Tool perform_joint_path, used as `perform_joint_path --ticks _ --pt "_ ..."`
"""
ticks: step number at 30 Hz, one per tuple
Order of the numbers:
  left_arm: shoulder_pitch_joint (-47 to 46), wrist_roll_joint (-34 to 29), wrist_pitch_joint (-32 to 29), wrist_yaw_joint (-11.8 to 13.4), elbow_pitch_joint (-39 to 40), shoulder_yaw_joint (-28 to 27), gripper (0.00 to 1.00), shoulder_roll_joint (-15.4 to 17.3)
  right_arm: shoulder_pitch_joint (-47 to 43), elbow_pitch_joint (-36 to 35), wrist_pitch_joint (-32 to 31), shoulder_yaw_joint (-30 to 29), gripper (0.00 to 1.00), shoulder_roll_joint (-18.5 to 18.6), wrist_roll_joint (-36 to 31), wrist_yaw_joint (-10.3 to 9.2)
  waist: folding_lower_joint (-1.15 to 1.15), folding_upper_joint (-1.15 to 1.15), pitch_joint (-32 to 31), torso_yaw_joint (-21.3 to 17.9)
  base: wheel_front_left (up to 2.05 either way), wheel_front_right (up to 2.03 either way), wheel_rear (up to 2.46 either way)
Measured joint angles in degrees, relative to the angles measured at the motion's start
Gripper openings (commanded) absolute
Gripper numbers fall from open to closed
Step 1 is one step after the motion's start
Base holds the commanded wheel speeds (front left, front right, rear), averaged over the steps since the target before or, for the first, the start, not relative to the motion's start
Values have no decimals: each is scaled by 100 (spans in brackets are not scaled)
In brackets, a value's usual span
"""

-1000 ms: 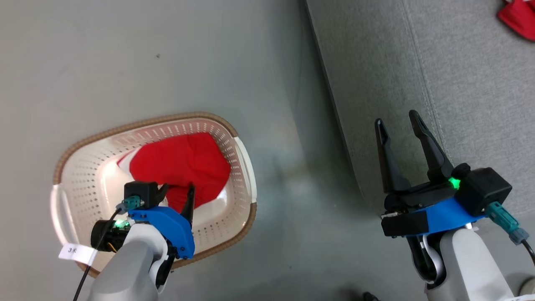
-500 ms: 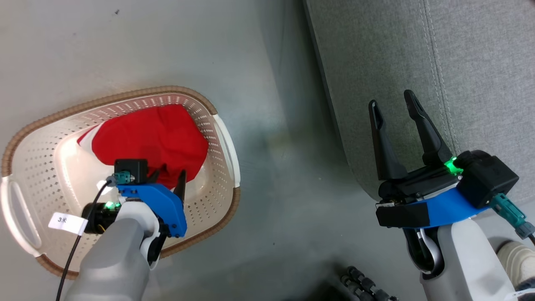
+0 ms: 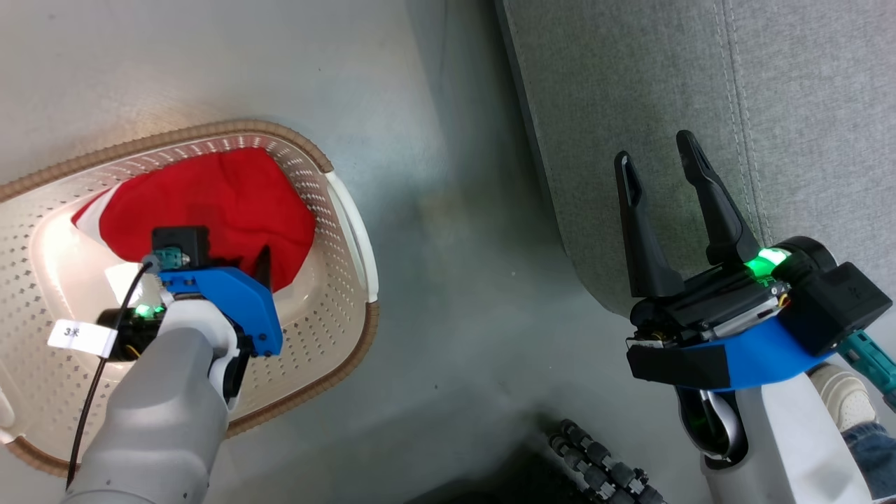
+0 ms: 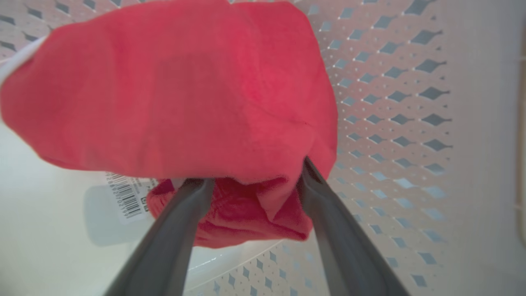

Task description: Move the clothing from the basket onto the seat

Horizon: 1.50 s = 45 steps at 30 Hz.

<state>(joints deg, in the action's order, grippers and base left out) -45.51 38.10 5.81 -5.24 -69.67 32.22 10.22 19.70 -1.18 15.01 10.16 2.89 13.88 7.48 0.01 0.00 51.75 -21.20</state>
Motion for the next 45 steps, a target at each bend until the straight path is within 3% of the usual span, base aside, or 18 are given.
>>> perform_joint_path --ticks 4,10,17,18,19,20,32,45 --pt "-165 -35 43 209 -111 22 100 12 -23 -53 1 11 100 0 37 0 0 0 138 -45 0 0 0" --pt "-302 -27 134 285 -207 30 100 -34 -94 -108 1 -23 100 0 31 0 0 0 239 -2 0 0 0" --pt "-356 -33 196 204 -271 107 100 -43 -99 -93 1 23 100 0 41 0 0 0 256 -6 0 0 0" --pt "-363 -53 198 153 -274 143 67 -42 -99 -89 1 30 100 0 44 0 0 0 253 -8 0 0 0" --pt "-367 -65 204 114 -278 163 47 -42 -99 -88 1 34 100 0 53 0 0 0 249 -11 0 0 0" --pt "-374 -70 220 105 -283 176 2 -42 -99 -87 1 35 100 0 70 0 0 0 246 -11 0 0 0" --pt "-403 -42 293 -36 -344 254 0 -37 -66 -37 1 94 100 0 83 0 0 0 174 -6 0 0 0" --pt "-16 -42 498 -182 -334 554 0 -331 18 215 1 85 100 -2 -74 0 -1 0 -671 303 0 0 0"
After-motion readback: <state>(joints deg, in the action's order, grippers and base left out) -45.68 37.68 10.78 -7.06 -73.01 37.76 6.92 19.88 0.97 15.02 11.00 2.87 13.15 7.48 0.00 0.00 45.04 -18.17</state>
